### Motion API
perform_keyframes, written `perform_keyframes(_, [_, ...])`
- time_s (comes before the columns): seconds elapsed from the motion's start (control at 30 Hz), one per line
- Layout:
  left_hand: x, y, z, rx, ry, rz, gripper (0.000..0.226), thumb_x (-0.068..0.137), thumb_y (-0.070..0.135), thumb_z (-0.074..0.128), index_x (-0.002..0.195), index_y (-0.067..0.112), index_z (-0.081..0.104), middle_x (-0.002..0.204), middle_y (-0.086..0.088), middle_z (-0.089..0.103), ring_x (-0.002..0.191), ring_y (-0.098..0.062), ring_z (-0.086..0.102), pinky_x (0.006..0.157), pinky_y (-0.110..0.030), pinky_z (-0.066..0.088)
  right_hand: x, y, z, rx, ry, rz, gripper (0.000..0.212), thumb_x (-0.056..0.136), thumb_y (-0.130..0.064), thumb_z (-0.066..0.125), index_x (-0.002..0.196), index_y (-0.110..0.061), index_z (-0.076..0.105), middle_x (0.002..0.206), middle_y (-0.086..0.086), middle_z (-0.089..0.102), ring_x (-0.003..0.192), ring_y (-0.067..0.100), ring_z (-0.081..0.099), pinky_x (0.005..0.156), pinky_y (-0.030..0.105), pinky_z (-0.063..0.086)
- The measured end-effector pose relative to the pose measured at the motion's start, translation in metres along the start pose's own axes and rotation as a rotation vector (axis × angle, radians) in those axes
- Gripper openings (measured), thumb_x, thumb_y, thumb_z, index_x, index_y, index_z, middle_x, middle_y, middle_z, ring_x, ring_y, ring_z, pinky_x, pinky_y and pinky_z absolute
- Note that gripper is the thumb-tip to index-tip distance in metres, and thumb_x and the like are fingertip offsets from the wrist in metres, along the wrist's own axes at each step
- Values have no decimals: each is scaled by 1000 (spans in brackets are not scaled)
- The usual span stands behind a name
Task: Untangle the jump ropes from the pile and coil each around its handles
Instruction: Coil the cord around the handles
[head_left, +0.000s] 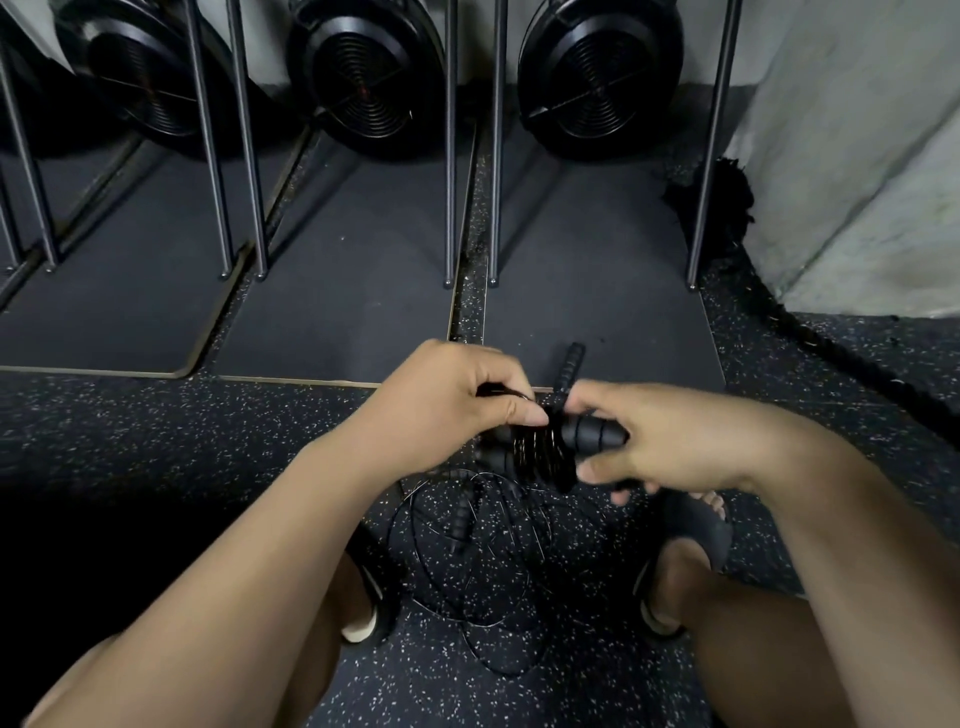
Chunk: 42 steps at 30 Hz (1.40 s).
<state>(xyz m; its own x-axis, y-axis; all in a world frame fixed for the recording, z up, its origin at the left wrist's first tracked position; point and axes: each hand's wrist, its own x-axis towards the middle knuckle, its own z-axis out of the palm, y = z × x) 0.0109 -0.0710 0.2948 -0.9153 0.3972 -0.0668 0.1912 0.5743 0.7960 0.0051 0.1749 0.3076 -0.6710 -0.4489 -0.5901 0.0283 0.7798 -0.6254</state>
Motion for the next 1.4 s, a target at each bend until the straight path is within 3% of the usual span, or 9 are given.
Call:
perform_keyframes(0.23, [-5,2,-14,-440,-55,-40,19,88,22,80,85,4,75,79,-29,61,66,-12,56,66,-23,46,-30,-14,-13,260,-327,-308,45,101,-6,72,141,-8,51,125,15,70,101,35,79,83,53,58])
perform_keyframes(0.37, [-6,2,0,-781,122,-212,9,98,5,67,89,5,66,80,-16,68,71,-22,64,66,-27,51,-35,-18,-13,505,-243,-518,45,101,0,67,140,6,46,122,15,72,101,40,75,82,76,48])
perform_keyframes(0.43, [-3,6,11,-731,251,-175,19,99,-3,60,83,5,62,72,-3,70,70,-8,65,65,-22,53,-29,-19,-8,657,-147,-534,51,99,-3,64,144,9,42,126,23,70,105,41,73,84,69,48])
perform_keyframes(0.63, [4,20,38,-698,271,-81,22,109,13,59,96,2,73,76,-9,67,62,-14,56,60,-19,47,-14,-28,-9,1164,45,-525,46,99,1,61,144,2,52,132,25,67,112,36,68,97,48,59])
perform_keyframes(0.87, [3,16,51,-425,362,-108,22,108,22,63,94,21,80,78,-5,74,68,-15,54,64,-31,43,0,-22,-3,1050,350,-300,52,78,-11,89,122,-9,62,133,27,70,114,36,68,117,63,43])
perform_keyframes(1.0, [3,21,51,-352,341,-116,20,108,20,63,97,25,79,80,1,77,68,-36,63,64,-45,51,2,-25,1,1073,450,-275,46,71,-16,89,109,-12,64,120,21,77,107,37,72,103,61,55])
perform_keyframes(1.13, [1,19,56,-295,345,-142,17,105,12,61,99,23,73,84,4,78,72,-17,71,71,-40,59,2,-24,3,969,549,-245,48,63,-21,93,101,-14,64,110,19,79,91,38,71,85,53,60])
perform_keyframes(1.2, [0,18,55,-312,347,-133,16,102,11,62,97,23,72,86,3,78,79,-22,73,77,-44,60,0,-20,-2,777,578,-217,60,56,-27,103,100,-12,65,102,12,80,86,36,72,79,51,57])
perform_keyframes(1.4, [-8,18,55,-305,251,-179,20,99,6,64,89,21,72,68,13,71,52,-21,55,50,-34,43,2,-8,-17,554,464,-89,110,34,-52,105,125,-18,53,102,9,82,98,28,80,101,55,58])
